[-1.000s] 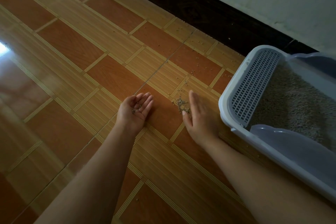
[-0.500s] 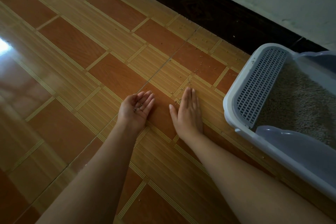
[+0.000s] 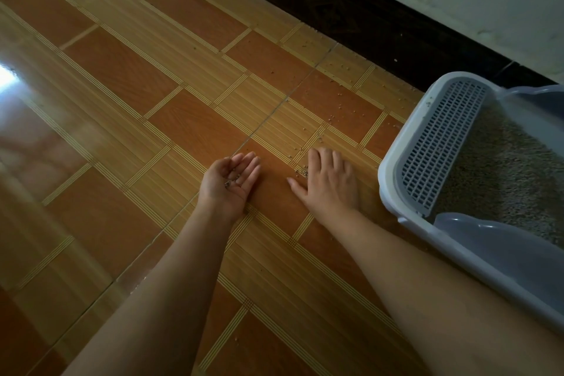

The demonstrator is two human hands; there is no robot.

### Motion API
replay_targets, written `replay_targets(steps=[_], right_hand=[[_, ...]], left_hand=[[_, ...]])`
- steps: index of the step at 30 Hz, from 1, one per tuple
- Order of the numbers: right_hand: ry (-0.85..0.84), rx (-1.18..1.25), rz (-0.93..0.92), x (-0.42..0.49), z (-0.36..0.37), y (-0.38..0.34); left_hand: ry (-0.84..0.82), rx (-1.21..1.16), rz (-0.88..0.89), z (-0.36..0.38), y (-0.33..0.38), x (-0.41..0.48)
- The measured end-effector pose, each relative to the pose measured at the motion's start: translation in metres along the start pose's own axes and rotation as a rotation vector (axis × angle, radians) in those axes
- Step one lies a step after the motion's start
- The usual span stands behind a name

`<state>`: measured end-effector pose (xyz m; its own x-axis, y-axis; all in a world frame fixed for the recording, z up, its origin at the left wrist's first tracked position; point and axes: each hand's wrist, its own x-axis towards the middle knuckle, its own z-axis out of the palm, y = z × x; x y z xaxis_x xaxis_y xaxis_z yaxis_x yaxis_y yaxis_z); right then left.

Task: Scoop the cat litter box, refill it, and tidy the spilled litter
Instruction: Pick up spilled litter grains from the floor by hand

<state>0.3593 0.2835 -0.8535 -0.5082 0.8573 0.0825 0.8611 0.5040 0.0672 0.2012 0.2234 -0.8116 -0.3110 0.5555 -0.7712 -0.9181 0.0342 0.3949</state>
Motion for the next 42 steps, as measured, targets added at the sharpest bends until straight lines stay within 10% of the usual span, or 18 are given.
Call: replay_targets(steps=[35, 42], right_hand=[[-0.018, 0.029, -0.282, 0.000, -0.014, 0.011], [-0.218, 0.779, 0.405, 0.010, -0.025, 0.007]], left_hand=[[-0.013, 0.014, -0.007, 0.004, 0.001, -0.002], [-0.020, -0.009, 0.005, 0.003, 0.004, -0.006]])
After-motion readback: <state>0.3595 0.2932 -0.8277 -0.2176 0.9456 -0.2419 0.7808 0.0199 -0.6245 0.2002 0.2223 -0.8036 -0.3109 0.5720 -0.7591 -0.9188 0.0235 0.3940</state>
